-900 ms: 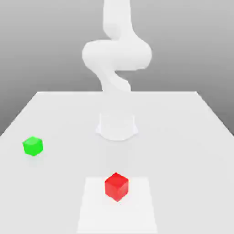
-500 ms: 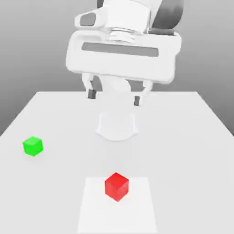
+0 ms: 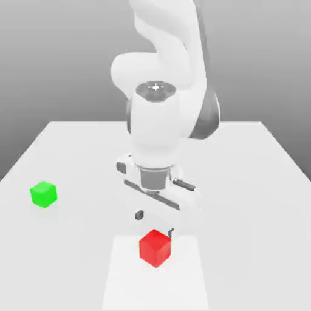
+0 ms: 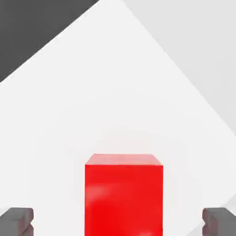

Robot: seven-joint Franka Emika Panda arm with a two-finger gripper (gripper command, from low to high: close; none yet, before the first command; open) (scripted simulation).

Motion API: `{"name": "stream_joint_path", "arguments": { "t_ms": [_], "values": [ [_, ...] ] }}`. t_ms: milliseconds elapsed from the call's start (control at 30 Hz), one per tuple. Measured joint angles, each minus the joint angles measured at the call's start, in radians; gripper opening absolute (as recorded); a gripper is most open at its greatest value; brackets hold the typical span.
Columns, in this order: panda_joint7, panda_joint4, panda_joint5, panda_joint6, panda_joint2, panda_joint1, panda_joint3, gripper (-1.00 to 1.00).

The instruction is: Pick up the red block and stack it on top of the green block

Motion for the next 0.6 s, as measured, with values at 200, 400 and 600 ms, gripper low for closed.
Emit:
{"name": "stream_joint_path", "arguments": {
  "t_ms": [200, 400, 600],
  "values": [
    [0.06, 0.016, -0.08, 0.078, 0.094, 0.015, -0.034, 0.0],
    [0.121, 0.023, -0.169, 0.168, 0.202, 0.079, -0.122, 0.0],
    [0.128, 0.023, -0.178, 0.178, 0.212, 0.086, -0.132, -1.0]
  ]
}}
